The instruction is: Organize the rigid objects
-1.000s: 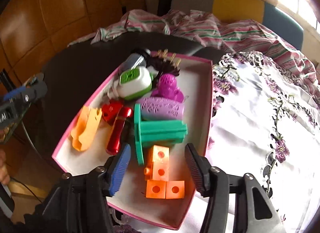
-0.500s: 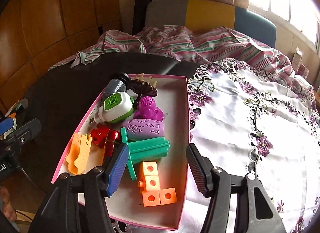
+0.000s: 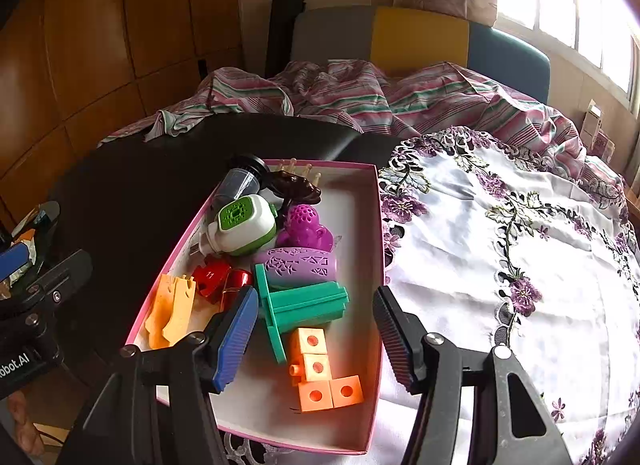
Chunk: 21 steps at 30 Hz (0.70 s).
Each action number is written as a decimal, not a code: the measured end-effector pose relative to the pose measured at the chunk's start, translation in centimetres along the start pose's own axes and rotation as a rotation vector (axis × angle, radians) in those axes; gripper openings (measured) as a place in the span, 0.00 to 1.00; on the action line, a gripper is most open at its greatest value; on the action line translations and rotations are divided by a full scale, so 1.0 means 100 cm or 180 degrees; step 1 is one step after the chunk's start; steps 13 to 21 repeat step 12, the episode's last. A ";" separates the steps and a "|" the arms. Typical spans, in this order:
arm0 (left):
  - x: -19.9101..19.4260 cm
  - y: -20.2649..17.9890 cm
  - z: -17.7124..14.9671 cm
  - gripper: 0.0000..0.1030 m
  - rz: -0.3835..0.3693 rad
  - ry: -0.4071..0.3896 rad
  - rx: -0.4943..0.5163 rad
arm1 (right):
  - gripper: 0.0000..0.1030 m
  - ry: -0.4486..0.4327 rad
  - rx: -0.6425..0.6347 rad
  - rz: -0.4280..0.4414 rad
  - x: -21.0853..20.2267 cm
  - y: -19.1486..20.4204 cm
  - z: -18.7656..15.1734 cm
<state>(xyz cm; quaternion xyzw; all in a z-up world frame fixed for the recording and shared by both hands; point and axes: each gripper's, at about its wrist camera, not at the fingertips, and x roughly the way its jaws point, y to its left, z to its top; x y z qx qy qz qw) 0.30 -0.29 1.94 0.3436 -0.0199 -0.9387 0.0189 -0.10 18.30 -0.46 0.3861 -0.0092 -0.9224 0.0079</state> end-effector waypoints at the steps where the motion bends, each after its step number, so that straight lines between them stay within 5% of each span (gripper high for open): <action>1: 0.000 0.000 0.000 1.00 0.0004 -0.0002 0.0005 | 0.59 -0.0002 -0.0001 0.0000 0.000 0.000 0.000; 21: -0.004 -0.005 -0.001 0.99 0.0035 -0.0095 0.0098 | 0.59 0.0033 0.0011 0.0000 0.003 0.001 0.001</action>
